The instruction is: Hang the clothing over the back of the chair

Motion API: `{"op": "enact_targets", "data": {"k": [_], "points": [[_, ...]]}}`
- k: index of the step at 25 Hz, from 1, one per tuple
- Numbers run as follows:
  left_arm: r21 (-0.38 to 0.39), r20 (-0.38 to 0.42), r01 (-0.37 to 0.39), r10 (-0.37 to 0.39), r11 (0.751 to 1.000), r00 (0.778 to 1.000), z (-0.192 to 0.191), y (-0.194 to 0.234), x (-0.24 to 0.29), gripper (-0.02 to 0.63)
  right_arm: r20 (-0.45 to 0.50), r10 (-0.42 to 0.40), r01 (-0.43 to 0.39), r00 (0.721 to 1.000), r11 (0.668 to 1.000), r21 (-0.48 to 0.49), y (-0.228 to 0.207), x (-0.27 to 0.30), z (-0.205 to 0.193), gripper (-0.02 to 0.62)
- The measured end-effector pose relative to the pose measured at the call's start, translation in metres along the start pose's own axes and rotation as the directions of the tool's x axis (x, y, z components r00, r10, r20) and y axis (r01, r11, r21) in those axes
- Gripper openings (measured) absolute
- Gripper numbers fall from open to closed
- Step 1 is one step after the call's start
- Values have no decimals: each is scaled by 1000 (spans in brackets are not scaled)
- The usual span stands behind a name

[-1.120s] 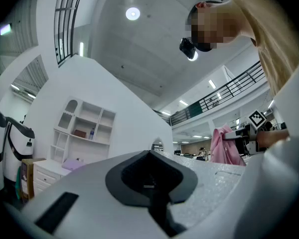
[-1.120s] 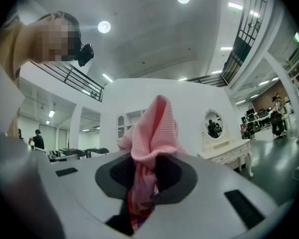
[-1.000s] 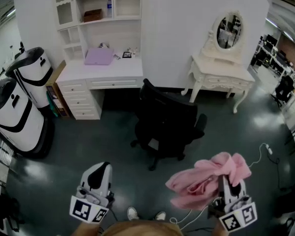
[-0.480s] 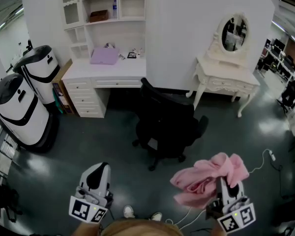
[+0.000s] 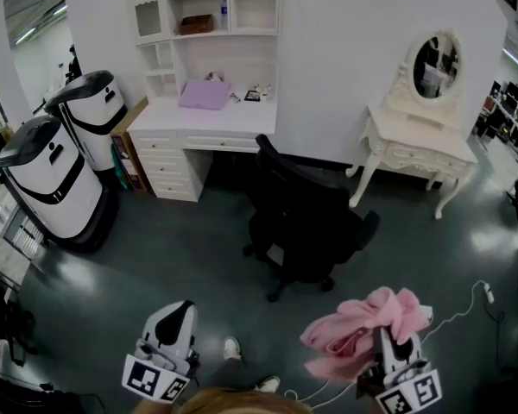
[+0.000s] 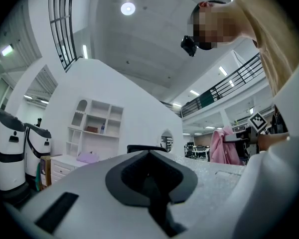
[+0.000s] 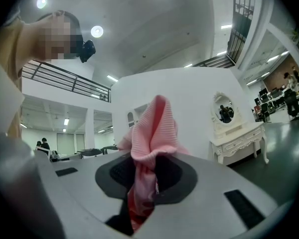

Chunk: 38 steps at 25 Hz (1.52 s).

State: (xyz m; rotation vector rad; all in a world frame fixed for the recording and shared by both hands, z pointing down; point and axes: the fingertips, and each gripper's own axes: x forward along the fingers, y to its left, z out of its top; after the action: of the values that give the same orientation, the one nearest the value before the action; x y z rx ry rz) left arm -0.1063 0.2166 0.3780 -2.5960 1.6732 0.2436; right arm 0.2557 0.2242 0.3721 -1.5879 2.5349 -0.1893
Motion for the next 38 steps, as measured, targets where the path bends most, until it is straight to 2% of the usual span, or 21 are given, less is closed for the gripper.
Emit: {"op": "enact_targets", "data": {"k": [3,11,16,25,34,38], "points": [[-1,9,-13,13,1000,1000,-1,5,13,3,0,12,-12,1000,1000,-5,-9,15,3,77],[-41,30,37,-36,998,999,-22,35,90,3,3,-8,8,1000,999,-40,-29,79,15,78],[-58,59,92,-88,994,994,-19,74,162,3,-7,-17,16,1000,996,-88,-38,139,32,78],[-94,65,216,-211,972,975,-39,128,250,3,0,-63,63,998,995,-74,-30,212,37,78],[-123,48,253,-249,960,967,-61,141,305,3,-1,-16,16,1000,998,-56,-35,254,41,80],[-98,59,248,-243,964,968,-59,136,335,3,9,33,-33,999,998,-56,-52,270,46,80]]}}
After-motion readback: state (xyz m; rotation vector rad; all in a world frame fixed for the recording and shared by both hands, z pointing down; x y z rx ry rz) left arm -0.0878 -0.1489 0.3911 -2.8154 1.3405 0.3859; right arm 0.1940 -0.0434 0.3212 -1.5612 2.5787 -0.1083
